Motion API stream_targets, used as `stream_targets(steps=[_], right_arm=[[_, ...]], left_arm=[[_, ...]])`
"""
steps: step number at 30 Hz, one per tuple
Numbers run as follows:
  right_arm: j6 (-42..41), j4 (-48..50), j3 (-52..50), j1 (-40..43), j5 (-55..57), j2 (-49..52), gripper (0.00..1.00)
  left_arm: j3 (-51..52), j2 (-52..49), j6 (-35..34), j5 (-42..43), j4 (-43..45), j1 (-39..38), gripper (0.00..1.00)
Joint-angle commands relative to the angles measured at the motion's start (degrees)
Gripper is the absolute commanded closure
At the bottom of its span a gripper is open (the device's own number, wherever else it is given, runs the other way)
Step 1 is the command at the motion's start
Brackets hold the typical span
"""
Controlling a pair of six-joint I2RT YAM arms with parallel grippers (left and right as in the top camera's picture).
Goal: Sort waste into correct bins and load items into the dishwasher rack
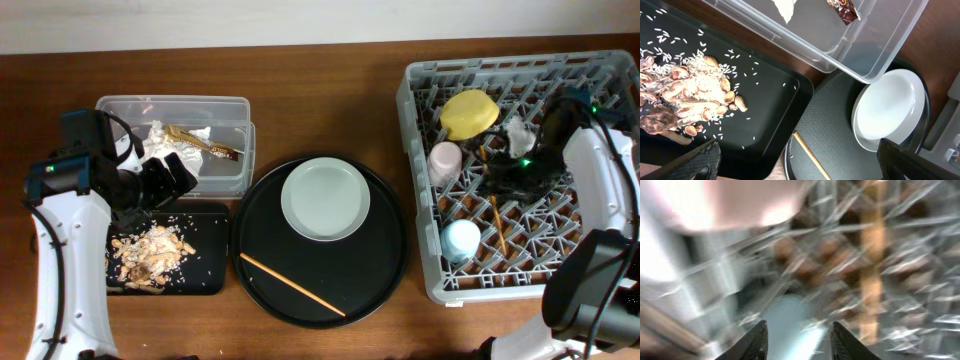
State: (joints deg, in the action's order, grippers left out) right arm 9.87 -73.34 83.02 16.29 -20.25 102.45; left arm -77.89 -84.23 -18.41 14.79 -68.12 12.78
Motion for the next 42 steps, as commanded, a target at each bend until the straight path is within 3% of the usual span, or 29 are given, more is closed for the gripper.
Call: stream_targets(steps=[1,5,9,10,12,13,15,16,17,18,22,26,27,32,37,39,42], right_arm=[[2.9,-3.8,0.8,-4.7,-21.4,0.0,0.56],[4.9,-3.1,0.8,-22.7,-18.2,0.0,0.52],[4.6,3.0,0.8,-46.8,-0.5,0.0,0.42],[2.8,5.5,0.8,-51.8,4.7,0.0,0.38],[-2.0,10.3,0.8,-60.3,11.1,0.2,0.08],[-2.0,12.0,0.8,-63.5,11.0,0.2,0.01],[-1.3,14.6,0.8,-69.4,11.1,0.2,0.01],[-1.2,15.4,0.8,-70.7,12.0,0.2,0.25],[-1.2,16.2,0.8,-71.4,12.6,0.2,0.58],[-1.8,17.0,0.8,-71.8,12.6,0.3,0.71],[-1.8,18.8,0.7,-71.8,15.0,4.9,0.85],[-1.9,20.5,0.8,-71.8,14.6,11.1,0.85],[-3.6,20.5,0.7,-71.8,14.4,12.3,0.79],[-4.6,20.5,0.6,-72.5,9.5,15.8,0.75],[-4.2,20.9,0.4,-75.7,10.2,16.2,0.71],[-4.2,22.3,-1.1,-76.6,12.4,16.2,0.64],[-4.4,23.1,-1.5,-76.6,13.2,16.2,0.64]], left_arm=[[-0.7,0.3,0.0,0.5,0.0,0.2,0.01],[-0.7,0.3,0.0,0.5,0.0,0.2,0.01],[-0.7,0.3,0.0,0.5,0.0,0.2,0.01],[-0.7,0.3,0.0,0.5,0.0,0.2,0.01],[-0.7,0.3,0.0,0.5,0.0,0.2,0.01],[-0.7,0.3,0.0,0.5,0.0,0.2,0.01],[-0.7,0.3,0.0,0.5,0.0,0.2,0.01],[-0.7,0.3,0.0,0.5,0.0,0.2,0.01],[-0.7,0.3,0.0,0.5,0.0,0.2,0.01],[-0.7,0.3,0.0,0.5,0.0,0.2,0.01],[-0.7,0.3,0.0,0.5,0.0,0.2,0.01],[-0.7,0.3,0.0,0.5,0.0,0.2,0.01],[-0.7,0.3,0.0,0.5,0.0,0.2,0.01],[-0.7,0.3,0.0,0.5,0.0,0.2,0.01],[-0.7,0.3,0.0,0.5,0.0,0.2,0.01],[-0.7,0.3,0.0,0.5,0.0,0.2,0.01],[-0.7,0.3,0.0,0.5,0.0,0.2,0.01]])
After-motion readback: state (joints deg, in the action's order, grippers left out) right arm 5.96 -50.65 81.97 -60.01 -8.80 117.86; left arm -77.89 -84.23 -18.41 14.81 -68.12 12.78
